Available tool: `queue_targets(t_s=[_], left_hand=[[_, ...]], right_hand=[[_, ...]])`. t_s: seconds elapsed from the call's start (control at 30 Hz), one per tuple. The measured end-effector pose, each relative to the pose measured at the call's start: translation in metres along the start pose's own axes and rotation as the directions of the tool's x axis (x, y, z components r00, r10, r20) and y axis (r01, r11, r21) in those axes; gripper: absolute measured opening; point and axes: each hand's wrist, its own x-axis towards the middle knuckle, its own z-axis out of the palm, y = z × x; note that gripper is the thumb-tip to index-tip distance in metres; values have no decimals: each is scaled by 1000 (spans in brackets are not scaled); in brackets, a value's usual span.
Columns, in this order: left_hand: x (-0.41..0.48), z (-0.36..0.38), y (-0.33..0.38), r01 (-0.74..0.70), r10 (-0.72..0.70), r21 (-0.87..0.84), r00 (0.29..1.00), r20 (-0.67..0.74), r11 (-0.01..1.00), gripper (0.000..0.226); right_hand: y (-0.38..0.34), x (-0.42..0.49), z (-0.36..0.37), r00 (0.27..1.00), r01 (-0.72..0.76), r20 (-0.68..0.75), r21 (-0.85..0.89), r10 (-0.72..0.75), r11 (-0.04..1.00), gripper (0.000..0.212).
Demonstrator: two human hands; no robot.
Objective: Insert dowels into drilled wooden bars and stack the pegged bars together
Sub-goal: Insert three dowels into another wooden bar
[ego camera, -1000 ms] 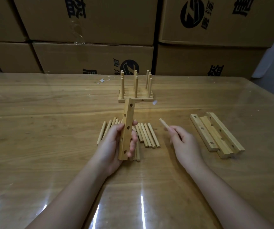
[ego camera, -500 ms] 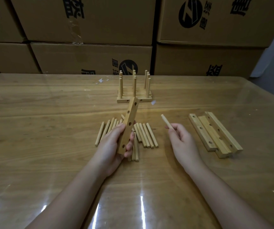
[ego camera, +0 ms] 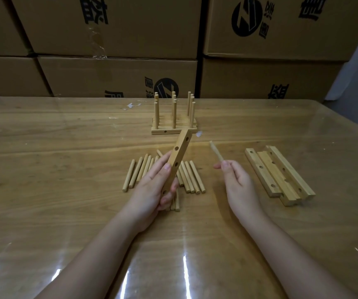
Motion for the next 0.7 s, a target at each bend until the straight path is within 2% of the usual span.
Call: queue_targets(t_s=[0.33,0.7], left_hand=[[-6,11,6,-9,8,132,1000,14,991,44],[-5,15,8,9,-12,210,1000,12,978,42]], right_hand=[[-3,-1,1,992,84,92,-21,-81,996,22],[2,2,1,994,83,78,-49,-79,995,21]])
